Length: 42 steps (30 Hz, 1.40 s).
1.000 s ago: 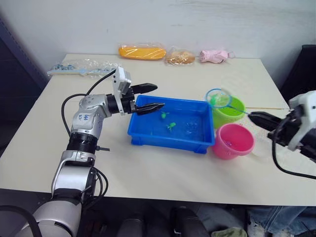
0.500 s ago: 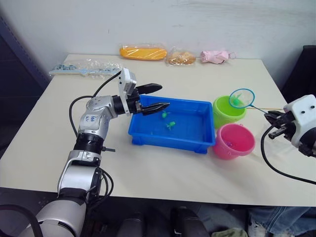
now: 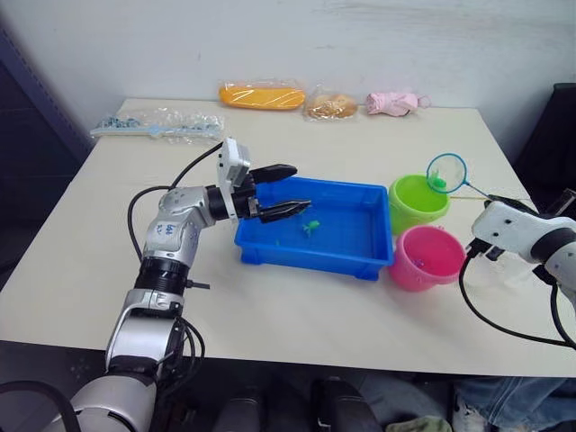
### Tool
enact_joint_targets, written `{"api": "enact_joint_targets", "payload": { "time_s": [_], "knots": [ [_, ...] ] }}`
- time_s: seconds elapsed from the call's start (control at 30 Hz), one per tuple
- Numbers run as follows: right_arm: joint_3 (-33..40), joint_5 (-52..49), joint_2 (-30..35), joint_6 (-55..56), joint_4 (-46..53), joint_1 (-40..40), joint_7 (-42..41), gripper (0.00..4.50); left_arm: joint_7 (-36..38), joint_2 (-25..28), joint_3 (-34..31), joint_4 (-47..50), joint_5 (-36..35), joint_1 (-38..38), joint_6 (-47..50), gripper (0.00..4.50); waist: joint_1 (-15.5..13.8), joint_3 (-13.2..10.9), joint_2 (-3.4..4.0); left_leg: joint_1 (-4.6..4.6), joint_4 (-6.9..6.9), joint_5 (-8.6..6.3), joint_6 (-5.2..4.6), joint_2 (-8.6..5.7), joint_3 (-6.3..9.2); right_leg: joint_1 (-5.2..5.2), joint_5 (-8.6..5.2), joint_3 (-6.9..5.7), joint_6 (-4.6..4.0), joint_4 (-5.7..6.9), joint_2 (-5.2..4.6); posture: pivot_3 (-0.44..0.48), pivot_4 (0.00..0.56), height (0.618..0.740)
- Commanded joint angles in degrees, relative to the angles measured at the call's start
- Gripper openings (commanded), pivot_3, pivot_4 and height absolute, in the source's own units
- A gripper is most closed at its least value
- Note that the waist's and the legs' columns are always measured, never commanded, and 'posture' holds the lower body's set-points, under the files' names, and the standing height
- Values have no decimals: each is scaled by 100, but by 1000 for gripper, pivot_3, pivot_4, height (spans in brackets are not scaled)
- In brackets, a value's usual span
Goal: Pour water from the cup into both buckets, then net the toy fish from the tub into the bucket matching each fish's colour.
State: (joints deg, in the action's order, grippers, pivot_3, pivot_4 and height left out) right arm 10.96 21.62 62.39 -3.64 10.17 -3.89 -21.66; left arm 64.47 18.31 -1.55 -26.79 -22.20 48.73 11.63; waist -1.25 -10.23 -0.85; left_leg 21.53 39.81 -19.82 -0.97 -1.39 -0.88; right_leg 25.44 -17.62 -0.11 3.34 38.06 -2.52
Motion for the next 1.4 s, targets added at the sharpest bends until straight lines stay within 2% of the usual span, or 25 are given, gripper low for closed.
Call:
{"api": "enact_joint_targets", "payload": {
  "time_s": [0.03,0.27,0.5,0.6,0.63,0.77,0.93,1.07,1.17,1.27,1.4],
  "knots": [
    [-23,651,193,585,-106,12,408,0,-49,-22,-37,250,-59,-16,-48,4483,5,0,0,-1,0,0,0,0,0,0,0,1,0,0,2,0,150,740],
    [-110,1228,267,1516,-575,31,894,0,-73,-75,-27,194,-43,-12,-139,4483,5,0,0,-3,4,0,0,0,-10,0,1,8,1,4,3,0,150,740],
    [-228,1646,420,1970,-893,11,950,0,-73,-155,-53,-7,-14,106,-322,4483,9,0,0,-11,4,0,0,1,-21,-1,1,19,1,10,7,0,150,740],
    [56,1107,183,1927,-836,-60,831,0,-70,-130,-80,-87,5,128,-430,4483,17,0,0,-17,3,0,0,2,-29,-1,1,26,2,15,9,0,150,740],
    [207,631,3,1810,-723,-103,657,0,-65,-76,-115,-103,2,117,-457,4483,19,0,0,-18,3,0,0,2,-29,-1,1,27,2,16,9,0,150,740],
    [642,-1858,-736,723,58,-227,-636,0,153,269,-283,-141,-82,39,-562,4483,82,0,-4,-27,4,0,0,8,-35,-5,1,35,2,24,15,0,150,740],
    [729,-3849,-1050,-1513,1165,-560,-1410,0,399,868,-482,-517,19,82,-863,4483,146,0,-3,-30,9,-1,-1,10,-33,-5,1,34,2,34,13,0,150,740],
    [35,-4207,-982,-3014,1642,-983,-1477,0,617,1448,-558,-1040,166,142,-1159,4483,145,0,-3,-31,12,-3,-4,12,-27,-5,2,31,1,35,10,0,150,740],
    [-670,-4077,-958,-3766,1762,-1277,-1485,0,762,1774,-596,-1339,257,125,-1331,4483,134,1,-3,-25,11,-5,-9,11,-23,-4,1,26,1,25,5,0,150,740],
    [-1107,-4004,-1156,-4272,1646,-1659,-1347,0,762,1948,-648,-1454,284,71,-1341,4483,113,0,-4,-18,14,-9,-15,8,-22,-4,2,23,1,17,-2,0,150,740],
    [-1785,-3517,-1234,-4284,1182,-2118,-1299,0,693,1997,-734,-1103,165,-224,-1143,4483,109,1,-4,-8,18,-12,-21,5,-19,-3,4,20,6,7,-7,0,150,740]
  ]
}}
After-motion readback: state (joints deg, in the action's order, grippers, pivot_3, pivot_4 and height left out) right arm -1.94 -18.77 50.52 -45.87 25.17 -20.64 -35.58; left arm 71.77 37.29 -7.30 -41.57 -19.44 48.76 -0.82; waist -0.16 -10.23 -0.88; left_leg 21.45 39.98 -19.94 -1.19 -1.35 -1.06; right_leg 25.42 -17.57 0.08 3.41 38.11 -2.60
